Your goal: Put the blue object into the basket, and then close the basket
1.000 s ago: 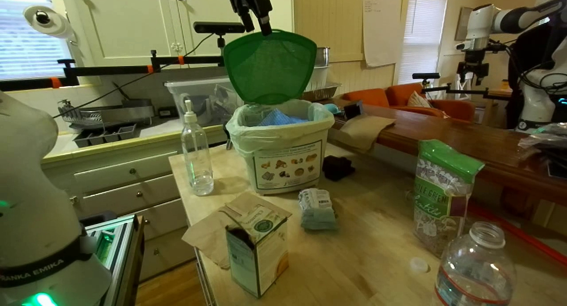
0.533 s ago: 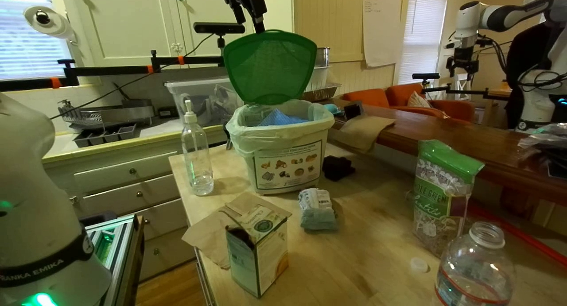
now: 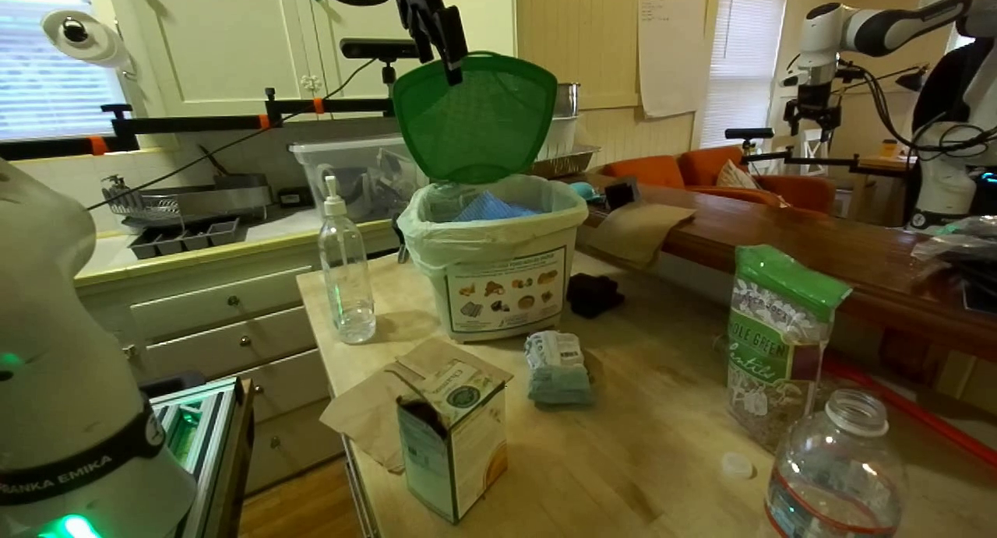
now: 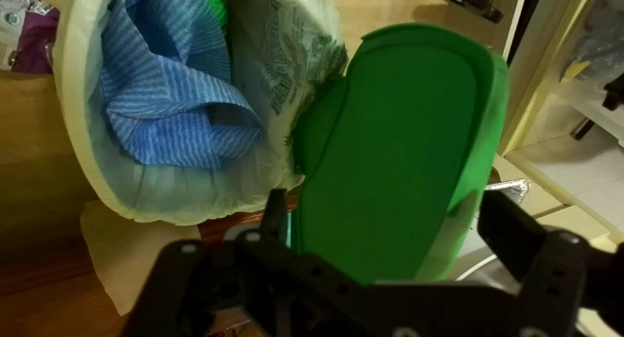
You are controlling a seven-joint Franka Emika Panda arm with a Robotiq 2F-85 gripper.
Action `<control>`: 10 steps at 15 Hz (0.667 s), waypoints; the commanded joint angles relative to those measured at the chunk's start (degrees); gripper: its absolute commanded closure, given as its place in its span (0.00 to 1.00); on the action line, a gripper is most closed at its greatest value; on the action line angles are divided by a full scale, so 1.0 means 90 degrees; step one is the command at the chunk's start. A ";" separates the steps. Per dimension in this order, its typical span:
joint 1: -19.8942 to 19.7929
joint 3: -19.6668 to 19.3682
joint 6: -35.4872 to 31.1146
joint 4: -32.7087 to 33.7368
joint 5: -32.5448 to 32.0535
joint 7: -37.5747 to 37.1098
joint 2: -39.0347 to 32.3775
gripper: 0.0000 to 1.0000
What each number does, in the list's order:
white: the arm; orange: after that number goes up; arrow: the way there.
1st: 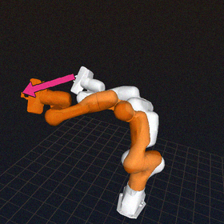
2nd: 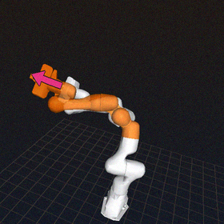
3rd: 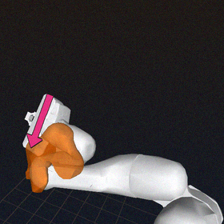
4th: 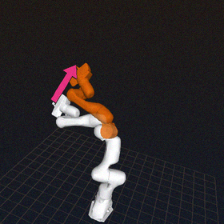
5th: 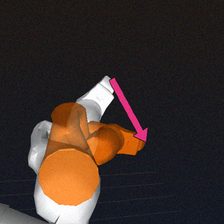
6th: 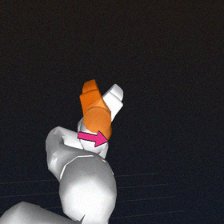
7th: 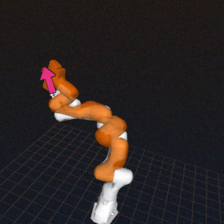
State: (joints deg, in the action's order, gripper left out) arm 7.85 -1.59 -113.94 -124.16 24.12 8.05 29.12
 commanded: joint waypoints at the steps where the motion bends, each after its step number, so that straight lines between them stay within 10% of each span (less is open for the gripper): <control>1: -0.0036 0.0207 -0.0244 -0.0036 0.0141 -0.0412 -0.0220 0.00; 10: -0.0085 0.0364 -0.0487 -0.0069 0.0183 -0.0981 -0.0156 0.00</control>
State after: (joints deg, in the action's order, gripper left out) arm 7.48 1.47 -116.74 -124.12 24.59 0.69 27.63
